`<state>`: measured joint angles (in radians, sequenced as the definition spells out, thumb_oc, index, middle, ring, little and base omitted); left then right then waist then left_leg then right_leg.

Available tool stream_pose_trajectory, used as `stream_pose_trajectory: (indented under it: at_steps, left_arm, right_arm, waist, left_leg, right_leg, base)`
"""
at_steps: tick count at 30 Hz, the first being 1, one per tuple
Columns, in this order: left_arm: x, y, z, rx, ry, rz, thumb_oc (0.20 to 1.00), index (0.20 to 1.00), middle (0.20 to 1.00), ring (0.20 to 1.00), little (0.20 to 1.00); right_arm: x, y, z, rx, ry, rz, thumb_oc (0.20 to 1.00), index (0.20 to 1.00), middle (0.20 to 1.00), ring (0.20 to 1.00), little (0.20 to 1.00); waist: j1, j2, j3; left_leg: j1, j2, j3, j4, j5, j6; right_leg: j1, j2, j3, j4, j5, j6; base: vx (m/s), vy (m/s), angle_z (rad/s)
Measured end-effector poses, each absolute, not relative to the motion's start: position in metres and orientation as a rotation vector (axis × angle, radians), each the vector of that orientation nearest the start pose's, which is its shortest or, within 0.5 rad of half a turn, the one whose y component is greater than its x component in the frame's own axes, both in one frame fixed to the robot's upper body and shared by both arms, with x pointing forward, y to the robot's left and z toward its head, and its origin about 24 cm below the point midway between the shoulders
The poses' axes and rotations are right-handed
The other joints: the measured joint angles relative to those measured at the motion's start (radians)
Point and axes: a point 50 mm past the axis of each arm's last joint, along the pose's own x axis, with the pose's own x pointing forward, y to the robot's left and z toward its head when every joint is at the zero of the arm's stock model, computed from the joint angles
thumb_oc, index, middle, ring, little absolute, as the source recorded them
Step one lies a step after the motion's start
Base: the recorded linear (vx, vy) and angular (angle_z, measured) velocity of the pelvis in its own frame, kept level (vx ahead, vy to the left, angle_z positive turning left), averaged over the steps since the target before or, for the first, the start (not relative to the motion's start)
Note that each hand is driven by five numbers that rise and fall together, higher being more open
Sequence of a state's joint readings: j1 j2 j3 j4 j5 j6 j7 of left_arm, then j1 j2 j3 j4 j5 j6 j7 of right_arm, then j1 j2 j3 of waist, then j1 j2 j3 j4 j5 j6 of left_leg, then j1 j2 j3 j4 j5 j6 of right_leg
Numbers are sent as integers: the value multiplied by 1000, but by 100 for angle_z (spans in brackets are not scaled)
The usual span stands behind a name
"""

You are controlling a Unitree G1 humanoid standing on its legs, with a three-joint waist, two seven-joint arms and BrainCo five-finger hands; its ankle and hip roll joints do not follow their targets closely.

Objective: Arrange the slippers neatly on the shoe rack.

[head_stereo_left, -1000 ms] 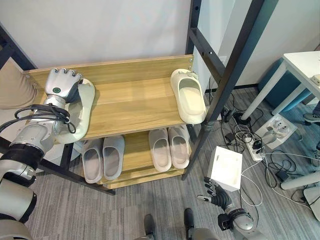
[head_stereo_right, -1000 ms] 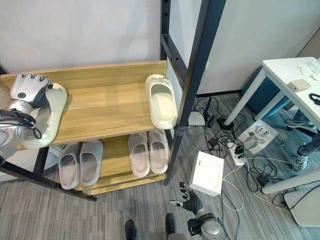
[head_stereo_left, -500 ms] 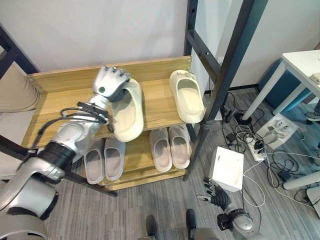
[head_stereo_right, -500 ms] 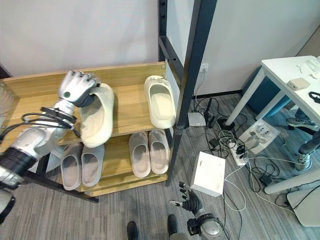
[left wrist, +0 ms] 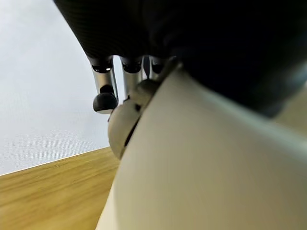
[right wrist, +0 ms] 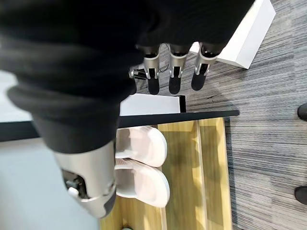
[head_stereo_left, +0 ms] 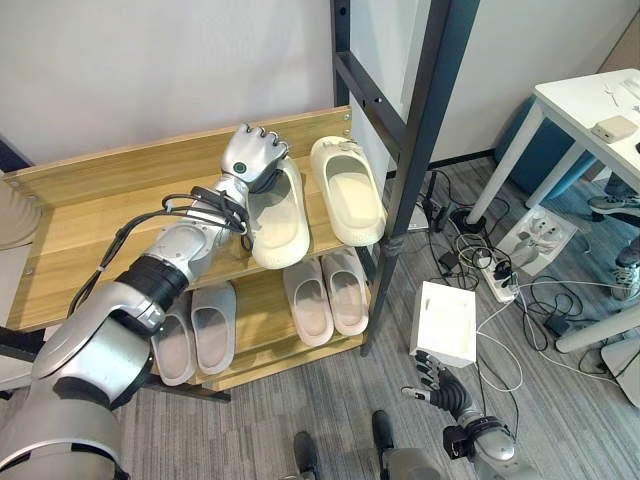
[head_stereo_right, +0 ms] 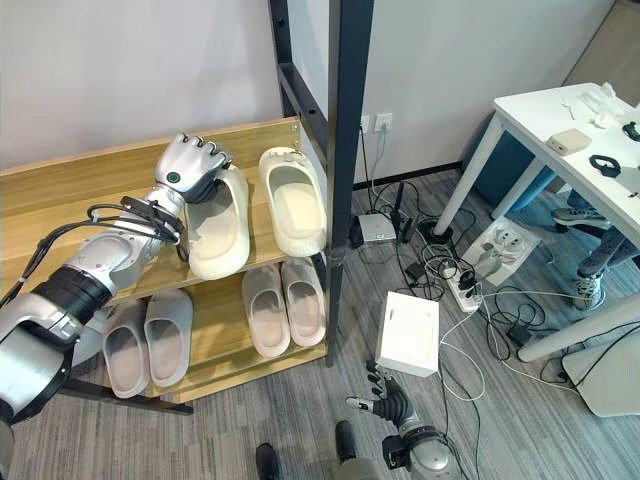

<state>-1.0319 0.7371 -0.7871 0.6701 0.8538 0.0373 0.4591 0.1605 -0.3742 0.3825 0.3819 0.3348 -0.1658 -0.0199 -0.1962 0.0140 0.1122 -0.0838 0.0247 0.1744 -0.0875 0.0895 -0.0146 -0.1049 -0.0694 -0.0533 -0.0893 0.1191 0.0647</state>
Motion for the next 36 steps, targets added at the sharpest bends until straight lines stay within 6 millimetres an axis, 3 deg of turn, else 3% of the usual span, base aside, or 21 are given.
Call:
stream_pose_trajectory:
  at_steps: [4,5,6,11,16,20,32,34,36]
  left_arm:
    - [394,188,214,1942,-648,196,200,200,200,200,200]
    - [394,189,216,1945,-644,203,655,655,655,655,655]
    - [395,189,216,1946,-643,206,1000,1000,1000,1000,1000]
    - [395,188,220,1947,-643,226,1000,1000,1000,1000,1000]
    - [382,152,235,1905,-839,175,1000,1000,1000,1000,1000]
    - [375,143,232,1902,-882,145,1000,1000,1000,1000,1000]
    - [349,157,236,1776,-892,170,1000,1000,1000,1000,1000]
    - [341,159,234,1690,-896,177,1000,1000,1000,1000,1000]
    - [327,167,217,1420,-832,179,1000,1000,1000,1000,1000]
  right_arm:
    - [174,-178,-70,-67,476,174,1000,1000,1000,1000,1000]
    - [173,-178,-70,-59,478,171,1000,1000,1000,1000,1000]
    - [173,-178,-70,-58,478,170,1000,1000,1000,1000,1000]
    - [172,-179,-72,-55,489,165,1000,1000,1000,1000,1000]
    - [175,-178,-70,-56,477,168,1000,1000,1000,1000,1000]
    - [181,-176,-68,-54,463,173,1000,1000,1000,1000,1000]
    - [184,-169,-74,-34,503,177,1000,1000,1000,1000,1000]
    - [184,-167,-74,-28,506,179,1000,1000,1000,1000,1000]
    - [184,-165,-75,-19,508,177,1000,1000,1000,1000,1000]
  waist:
    - [-16,1,-1]
    - [-16,2,-1]
    - [-16,2,-1]
    - [-14,2,-2]
    - [11,2,-3]
    - [13,1,-7]
    - [64,1,-10]
    - [69,1,-10]
    - [72,6,-13]
  left_leg:
    - [-1,0,5,0,-1,0]
    - [-1,1,7,0,-2,-2]
    - [-1,1,8,0,-3,-2]
    - [-2,6,8,0,-6,-3]
    - [2,8,-5,0,-4,-4]
    - [20,8,-30,0,-4,-5]
    - [18,9,-84,0,7,-9]
    - [17,10,-87,0,8,-10]
    - [23,8,-89,0,8,-10]
  right_leg:
    - [-4,1,6,0,2,-2]
    - [-5,1,9,0,1,1]
    - [-5,2,10,0,0,2]
    - [-5,6,10,0,1,1]
    - [6,8,-4,1,11,-14]
    - [34,8,-29,3,3,-15]
    - [56,9,-78,1,-3,-21]
    - [58,10,-84,1,-4,-21]
    - [64,9,-85,1,-6,-18]
  base:
    - [4,-11,-6]
    - [0,-13,-6]
    - [-2,-7,-5]
    - [0,0,0]
    - [-9,-9,8]
    - [-17,-3,16]
    - [-24,-2,11]
    - [-20,6,10]
    - [-7,8,3]
